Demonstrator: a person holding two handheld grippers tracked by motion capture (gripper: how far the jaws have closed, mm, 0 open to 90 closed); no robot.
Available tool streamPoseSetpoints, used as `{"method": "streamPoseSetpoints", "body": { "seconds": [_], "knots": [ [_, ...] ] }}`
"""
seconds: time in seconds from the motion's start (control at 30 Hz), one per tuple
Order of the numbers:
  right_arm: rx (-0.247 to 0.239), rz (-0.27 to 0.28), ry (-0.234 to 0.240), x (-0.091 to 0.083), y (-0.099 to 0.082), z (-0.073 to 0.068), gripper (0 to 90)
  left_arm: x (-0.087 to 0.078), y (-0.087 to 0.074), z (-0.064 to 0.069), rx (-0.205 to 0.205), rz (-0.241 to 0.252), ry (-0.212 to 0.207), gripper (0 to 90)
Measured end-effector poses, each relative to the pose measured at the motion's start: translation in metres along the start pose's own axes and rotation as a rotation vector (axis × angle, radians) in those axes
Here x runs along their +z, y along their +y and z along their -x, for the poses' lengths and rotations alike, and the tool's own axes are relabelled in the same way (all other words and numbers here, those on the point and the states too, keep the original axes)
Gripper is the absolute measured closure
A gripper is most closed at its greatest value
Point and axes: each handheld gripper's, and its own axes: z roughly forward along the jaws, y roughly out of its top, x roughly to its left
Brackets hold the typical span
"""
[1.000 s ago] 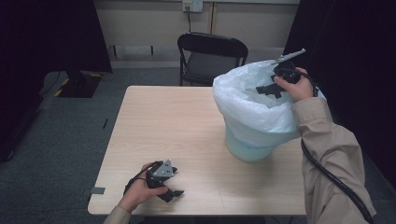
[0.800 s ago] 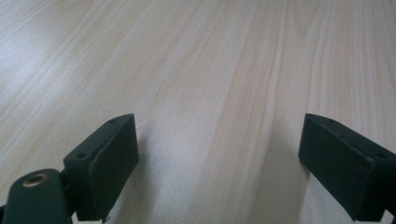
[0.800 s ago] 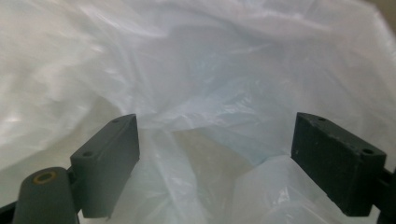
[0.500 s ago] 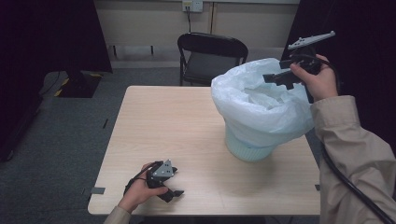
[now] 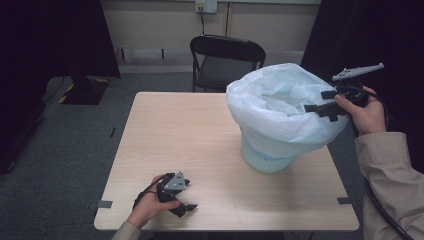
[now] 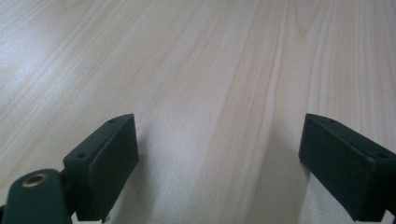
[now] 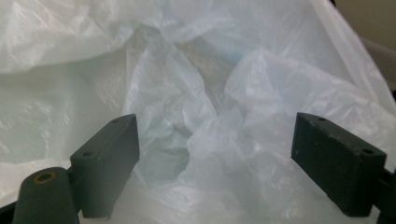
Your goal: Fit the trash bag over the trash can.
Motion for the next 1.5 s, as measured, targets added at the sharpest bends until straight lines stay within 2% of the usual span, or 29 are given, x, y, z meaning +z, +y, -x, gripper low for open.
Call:
{"method": "streamPoseSetpoints", "body": {
  "seconds": [0.17, 0.23, 0.33, 0.43, 0.47, 0.53, 0.63, 0.73, 0.77, 0.8, 0.9, 1.03, 1.1, 1.3, 1.37, 1.5],
  "knots": [
    [0.003, -0.009, -0.008, 0.006, -0.009, 0.003, 14.4, 0.000, 0.000, 0.000, -0.001, 0.000, 0.001, 11.2],
    [-0.033, 0.009, -0.019, 0.001, -0.002, 0.000, 14.4, 0.000, 0.000, 0.000, -0.001, 0.000, 0.001, 11.2],
    [-0.053, 0.049, -0.024, -0.011, 0.013, -0.008, 14.3, 0.000, 0.000, 0.000, -0.002, 0.000, 0.001, 11.1],
    [-0.092, 0.072, -0.029, -0.021, 0.029, -0.019, 14.3, 0.000, 0.000, 0.000, -0.001, 0.000, 0.001, 11.1],
    [-0.103, 0.080, -0.015, -0.023, 0.033, -0.024, 14.3, 0.000, 0.000, 0.000, -0.002, 0.000, 0.000, 11.1],
    [-0.111, 0.094, 0.046, -0.021, 0.039, -0.033, 14.3, 0.000, 0.000, 0.000, -0.001, 0.000, 0.000, 11.1],
    [-0.132, 0.044, 0.069, -0.005, 0.038, -0.040, 14.3, 0.000, 0.000, 0.000, -0.001, -0.001, 0.001, 11.0],
    [-0.088, -0.027, 0.086, 0.017, 0.027, -0.032, 14.3, 0.000, 0.000, 0.000, -0.002, -0.001, 0.001, 11.1],
    [-0.069, -0.050, 0.072, 0.023, 0.023, -0.028, 14.3, 0.000, 0.000, 0.000, -0.001, -0.002, 0.000, 11.1],
    [-0.070, -0.078, 0.033, 0.029, 0.018, -0.022, 14.3, 0.000, 0.000, 0.000, -0.001, -0.002, 0.000, 11.1],
    [-0.045, -0.096, -0.021, 0.036, 0.010, -0.010, 14.2, 0.000, 0.000, 0.000, -0.003, 0.000, -0.005, 11.0],
    [-0.024, -0.117, -0.031, 0.041, 0.002, -0.004, 12.9, 0.000, 0.000, 0.000, -0.001, -0.001, -0.006, 10.9],
    [-0.005, -0.113, -0.025, 0.042, -0.001, -0.001, 12.3, 0.000, 0.000, 0.000, -0.002, -0.001, -0.005, 10.9],
    [-0.018, -0.100, -0.030, 0.040, -0.004, -0.003, 12.3, 0.000, 0.000, 0.000, -0.001, -0.001, -0.002, 11.0],
    [-0.015, -0.073, -0.026, 0.035, -0.001, -0.005, 12.4, 0.000, 0.000, 0.000, -0.002, -0.001, -0.002, 11.1],
    [-0.045, -0.009, -0.032, 0.016, 0.012, -0.015, 12.3, 0.000, 0.000, 0.000, -0.002, -0.001, -0.002, 11.1]
  ]
}}
